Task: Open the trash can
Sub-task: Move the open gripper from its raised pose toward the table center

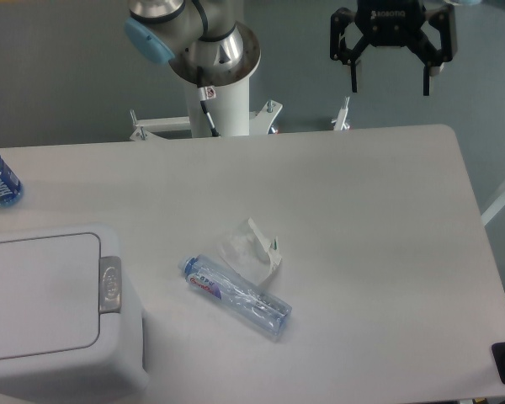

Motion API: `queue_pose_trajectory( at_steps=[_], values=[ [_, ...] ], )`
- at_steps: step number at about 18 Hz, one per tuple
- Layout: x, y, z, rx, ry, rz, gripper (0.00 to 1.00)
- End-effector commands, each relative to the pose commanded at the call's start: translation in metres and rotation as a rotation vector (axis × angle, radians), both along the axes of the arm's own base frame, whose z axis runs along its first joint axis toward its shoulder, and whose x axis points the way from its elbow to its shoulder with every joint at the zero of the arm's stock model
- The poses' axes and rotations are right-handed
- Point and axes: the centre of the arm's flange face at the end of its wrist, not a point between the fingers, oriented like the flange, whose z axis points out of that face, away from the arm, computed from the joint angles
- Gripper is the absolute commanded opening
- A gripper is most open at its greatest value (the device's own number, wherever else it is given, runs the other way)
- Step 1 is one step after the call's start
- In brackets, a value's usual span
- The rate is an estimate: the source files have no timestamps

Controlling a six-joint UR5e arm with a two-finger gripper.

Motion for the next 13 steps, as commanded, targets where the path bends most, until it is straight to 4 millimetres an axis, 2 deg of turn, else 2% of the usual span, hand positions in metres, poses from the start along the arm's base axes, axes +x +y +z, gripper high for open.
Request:
queue_pose_trajectory(
  at_steps=[7,11,13],
  values=[
    [-0.002,0.003,-0.004,0.005,-0.021,0.043,1.00],
    [0.000,0.035,-0.013,0.048,-0.012,0.067,1.00],
    [0.001,0.044,-0.019,0.049,-0.032,0.102,1.00]
  ],
)
